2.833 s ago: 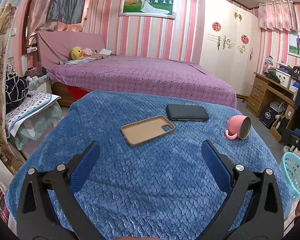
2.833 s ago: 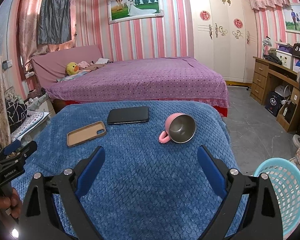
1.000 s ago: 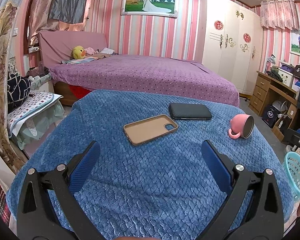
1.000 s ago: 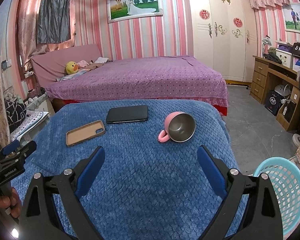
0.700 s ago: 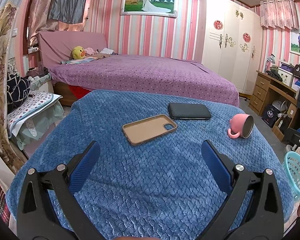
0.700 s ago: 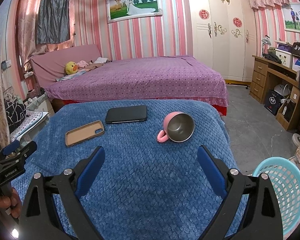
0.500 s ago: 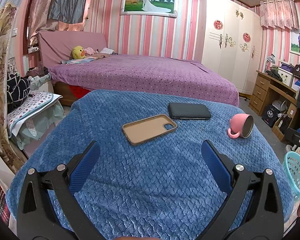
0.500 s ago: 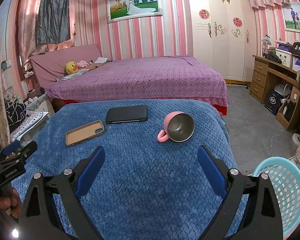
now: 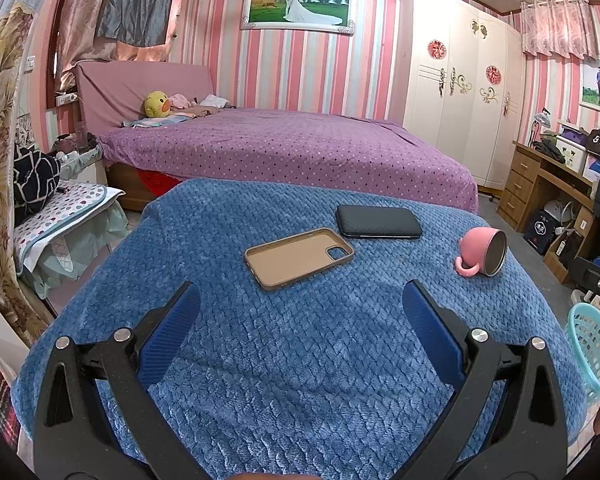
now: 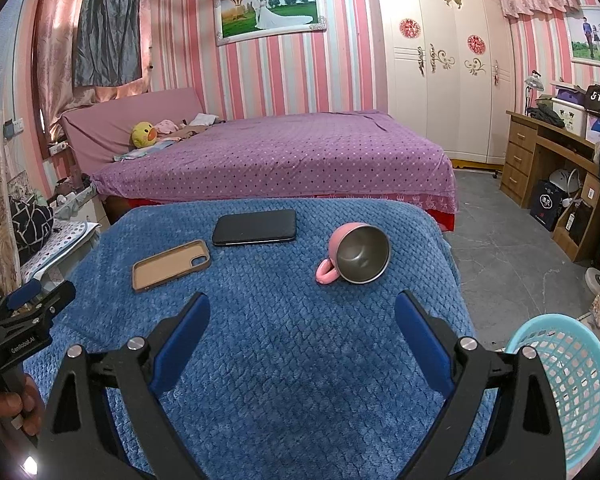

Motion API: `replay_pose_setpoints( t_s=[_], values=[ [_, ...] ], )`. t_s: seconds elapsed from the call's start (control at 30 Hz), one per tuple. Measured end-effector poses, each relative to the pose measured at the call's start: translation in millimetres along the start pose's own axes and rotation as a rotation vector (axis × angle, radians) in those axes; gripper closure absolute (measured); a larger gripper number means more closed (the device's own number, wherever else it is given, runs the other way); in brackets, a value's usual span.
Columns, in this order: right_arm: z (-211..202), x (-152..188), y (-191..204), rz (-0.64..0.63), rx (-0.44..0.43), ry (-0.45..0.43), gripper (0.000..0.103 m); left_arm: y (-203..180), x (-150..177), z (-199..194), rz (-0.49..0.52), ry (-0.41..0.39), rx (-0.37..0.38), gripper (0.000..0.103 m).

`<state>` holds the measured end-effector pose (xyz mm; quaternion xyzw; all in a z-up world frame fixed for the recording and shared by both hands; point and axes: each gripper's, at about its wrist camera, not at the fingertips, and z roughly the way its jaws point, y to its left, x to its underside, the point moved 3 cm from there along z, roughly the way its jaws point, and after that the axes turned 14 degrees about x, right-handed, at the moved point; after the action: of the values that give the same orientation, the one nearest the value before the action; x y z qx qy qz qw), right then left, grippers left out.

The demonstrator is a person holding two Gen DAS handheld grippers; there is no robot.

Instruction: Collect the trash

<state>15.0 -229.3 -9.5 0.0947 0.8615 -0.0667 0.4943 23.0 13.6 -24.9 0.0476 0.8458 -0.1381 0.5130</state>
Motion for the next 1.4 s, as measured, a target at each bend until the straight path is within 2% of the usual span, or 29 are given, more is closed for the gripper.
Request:
replay_pose_setpoints(
  t_s=[1.4],
  values=[
    [0.7,3.3,3.0,-0.009,0.002,0.005,0.011,-1.6,-0.1,-2.7,-0.011,-0.005,0.003,0.005]
  ],
)
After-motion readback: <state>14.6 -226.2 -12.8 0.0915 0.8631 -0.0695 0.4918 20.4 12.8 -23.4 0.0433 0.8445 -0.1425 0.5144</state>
